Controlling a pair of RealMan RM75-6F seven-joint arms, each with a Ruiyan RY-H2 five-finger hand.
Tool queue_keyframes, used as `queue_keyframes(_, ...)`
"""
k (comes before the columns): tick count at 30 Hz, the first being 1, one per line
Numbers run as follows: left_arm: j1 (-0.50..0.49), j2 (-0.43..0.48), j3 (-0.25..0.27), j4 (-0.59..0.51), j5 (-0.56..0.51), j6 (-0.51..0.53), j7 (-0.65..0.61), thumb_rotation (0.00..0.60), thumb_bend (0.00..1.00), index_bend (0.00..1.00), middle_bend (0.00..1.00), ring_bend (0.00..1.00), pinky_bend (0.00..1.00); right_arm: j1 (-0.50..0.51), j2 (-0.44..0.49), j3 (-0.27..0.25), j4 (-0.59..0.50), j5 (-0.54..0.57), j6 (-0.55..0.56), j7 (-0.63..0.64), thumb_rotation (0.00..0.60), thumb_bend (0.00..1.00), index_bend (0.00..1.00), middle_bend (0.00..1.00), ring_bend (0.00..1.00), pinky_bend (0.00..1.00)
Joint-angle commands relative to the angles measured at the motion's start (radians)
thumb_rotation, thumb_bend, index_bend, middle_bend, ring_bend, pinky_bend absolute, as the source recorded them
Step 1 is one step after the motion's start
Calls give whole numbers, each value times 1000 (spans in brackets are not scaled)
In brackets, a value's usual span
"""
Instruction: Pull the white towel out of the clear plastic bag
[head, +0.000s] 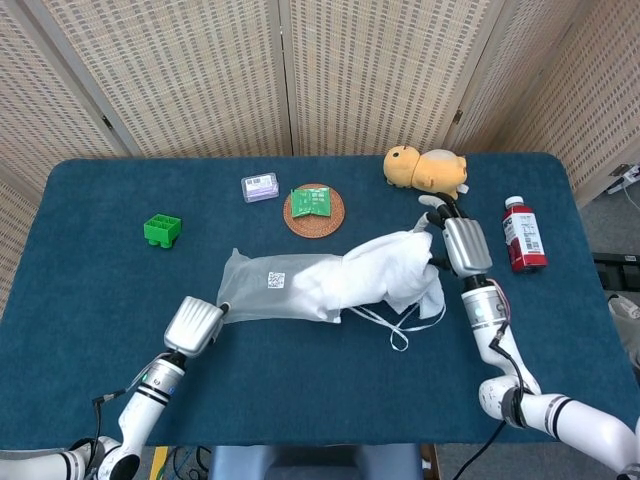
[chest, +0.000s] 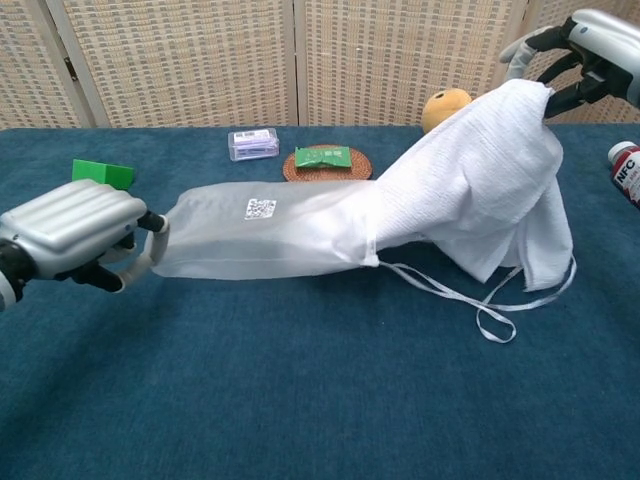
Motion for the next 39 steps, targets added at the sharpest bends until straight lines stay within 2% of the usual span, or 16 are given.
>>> queue_keyframes(1, 11, 16, 4, 3, -2, 7, -11, 600, 516, 700, 994, 861, 956, 4, -2, 2, -1, 1, 1, -1, 600, 606, 754, 211, 69, 263)
queue_keyframes(22, 73, 95, 4, 23, -23, 34, -64, 600, 517, 700, 994, 860, 956, -7, 43, 46, -56, 28, 56, 11, 600, 607, 755, 215, 69, 263)
queue_keyframes(34, 93, 117, -4, 23, -26, 43, -85, 600, 516, 696, 994, 860, 956, 35, -2, 36, -46, 23, 34, -19, 600, 607, 754, 216, 69, 263)
queue_keyframes(37, 95, 116, 1, 26, -13, 46, -82, 600, 516, 617, 993, 853, 956, 49, -19, 27, -44, 16, 25, -31, 600, 607, 754, 216, 69, 263)
queue_keyframes(39, 96, 113, 1, 27, -7, 50, -84, 600, 512, 466, 985, 846, 956, 59, -30, 22, -42, 10, 20, -41, 600, 606, 754, 215, 69, 263)
